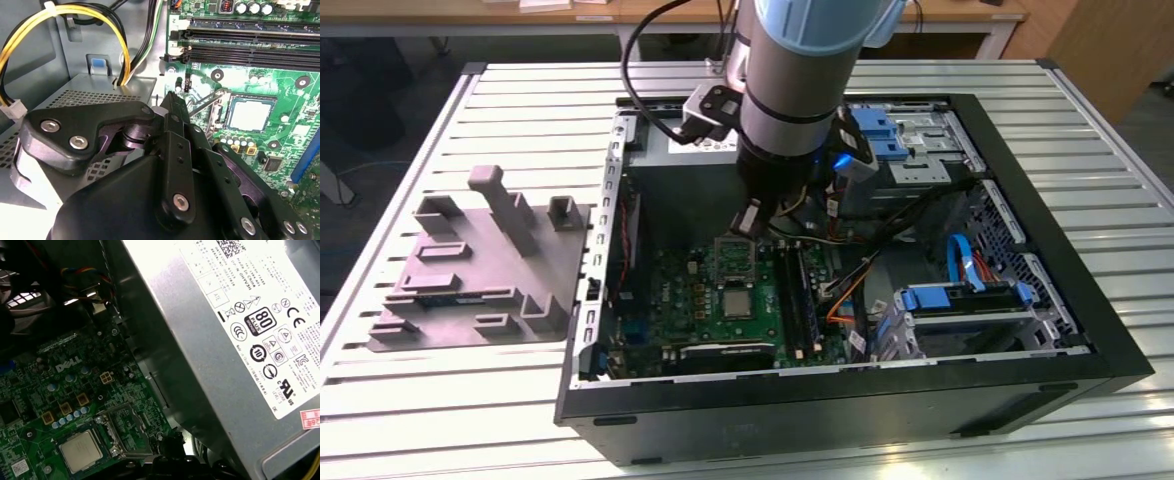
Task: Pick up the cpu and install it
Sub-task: 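Close the cpu cover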
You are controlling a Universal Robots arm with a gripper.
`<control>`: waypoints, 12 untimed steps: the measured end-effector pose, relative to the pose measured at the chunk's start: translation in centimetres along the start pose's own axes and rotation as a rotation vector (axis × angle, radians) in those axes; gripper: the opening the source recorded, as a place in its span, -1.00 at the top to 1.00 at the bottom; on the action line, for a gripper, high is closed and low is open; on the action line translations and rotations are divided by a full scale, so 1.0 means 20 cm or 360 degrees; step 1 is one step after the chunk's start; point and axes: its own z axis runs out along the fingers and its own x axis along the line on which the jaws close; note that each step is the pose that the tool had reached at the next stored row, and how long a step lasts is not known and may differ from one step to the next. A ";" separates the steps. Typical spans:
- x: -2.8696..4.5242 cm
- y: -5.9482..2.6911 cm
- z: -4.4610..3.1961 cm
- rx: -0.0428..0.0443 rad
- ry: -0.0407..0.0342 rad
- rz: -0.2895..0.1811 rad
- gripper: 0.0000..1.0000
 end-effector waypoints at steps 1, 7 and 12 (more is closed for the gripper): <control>0.000 0.001 -0.004 0.0000 0.0001 -0.0004 0.79; 0.000 0.002 -0.005 -0.0009 0.0011 -0.0080 0.79; 0.001 0.001 -0.006 -0.0006 0.0017 -0.0162 0.79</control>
